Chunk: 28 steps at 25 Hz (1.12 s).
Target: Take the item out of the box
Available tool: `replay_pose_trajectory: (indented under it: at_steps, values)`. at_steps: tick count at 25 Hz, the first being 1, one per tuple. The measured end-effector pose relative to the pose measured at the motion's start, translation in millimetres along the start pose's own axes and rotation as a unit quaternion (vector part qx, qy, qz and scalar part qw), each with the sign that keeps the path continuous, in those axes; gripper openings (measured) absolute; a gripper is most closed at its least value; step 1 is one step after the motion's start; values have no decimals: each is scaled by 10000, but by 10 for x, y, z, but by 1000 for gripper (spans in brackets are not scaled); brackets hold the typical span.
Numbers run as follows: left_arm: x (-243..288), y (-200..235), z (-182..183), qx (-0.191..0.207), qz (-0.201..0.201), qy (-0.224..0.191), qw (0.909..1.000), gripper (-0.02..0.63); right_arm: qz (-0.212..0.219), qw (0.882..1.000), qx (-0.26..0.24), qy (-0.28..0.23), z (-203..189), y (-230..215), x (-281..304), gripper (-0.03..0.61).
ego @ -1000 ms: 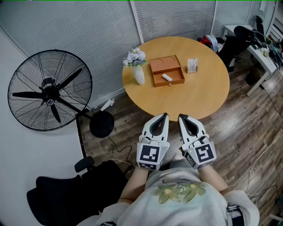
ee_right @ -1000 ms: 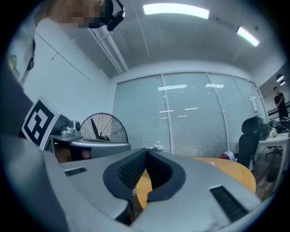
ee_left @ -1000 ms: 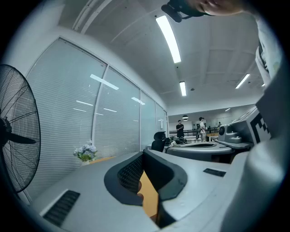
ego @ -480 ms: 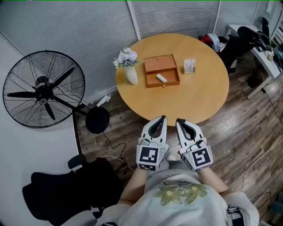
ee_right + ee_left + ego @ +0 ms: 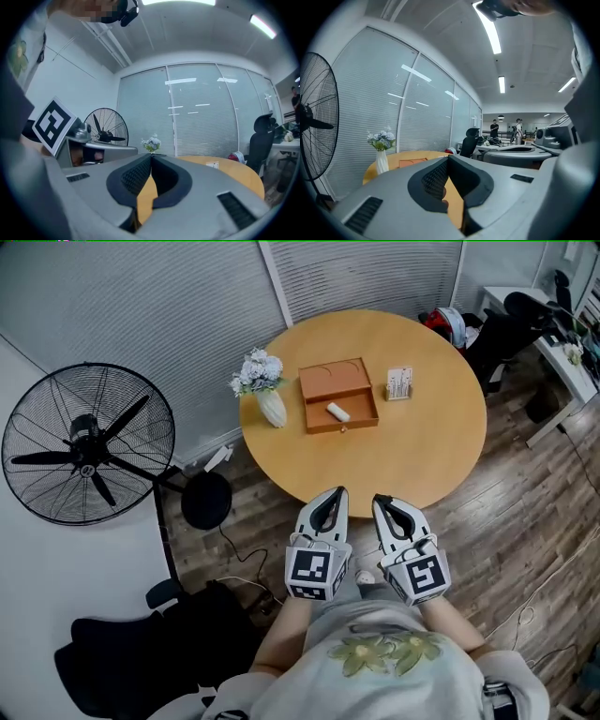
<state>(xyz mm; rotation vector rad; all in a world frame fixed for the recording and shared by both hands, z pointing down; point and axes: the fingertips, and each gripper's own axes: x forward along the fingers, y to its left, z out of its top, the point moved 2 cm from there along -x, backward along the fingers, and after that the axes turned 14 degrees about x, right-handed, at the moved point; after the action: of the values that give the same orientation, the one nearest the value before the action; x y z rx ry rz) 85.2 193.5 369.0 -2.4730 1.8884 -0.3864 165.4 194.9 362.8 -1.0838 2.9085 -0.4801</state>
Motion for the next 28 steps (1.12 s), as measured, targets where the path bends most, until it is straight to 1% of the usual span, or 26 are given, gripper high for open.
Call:
replay_pose_trajectory:
  at_steps: [4, 7, 11, 13, 15, 16, 19, 22, 28]
  values:
    - [235, 99, -90, -116, -147, 123, 9997, 0, -78, 10000, 5, 32, 3, -106, 158, -2]
    - [405, 134, -112, -98, -282, 136, 9995, -2, -123, 9999, 23, 75, 8, -214, 313, 0]
    - [634, 342, -135, -125, -311, 119, 9994, -2, -143, 9998, 71, 105, 23, -334, 645, 2]
    - [748, 501, -136, -127, -323, 105, 9993, -1, -129, 9998, 113, 112, 54, -374, 856, 52]
    - [873, 688, -135, -99, -323, 86, 9994, -1, -117, 9998, 111, 128, 91, -416, 1079, 63]
    - [937, 783, -131, -89, -317, 77, 9994, 0, -110, 9998, 95, 151, 109, -441, 1185, 92]
    - [1121, 1039, -85, -70, -314, 21, 9995, 0, -67, 9998, 53, 194, 199, -524, 1485, 128]
    - [1298, 1264, -50, -40, -330, -37, 9994, 0, -3, 9999, 11, 117, 326, -576, 1793, 165]
    - [1554, 1587, -51, 20, -393, -62, 9992, 0, -16, 9999, -113, 38, 481, -688, 2232, 179]
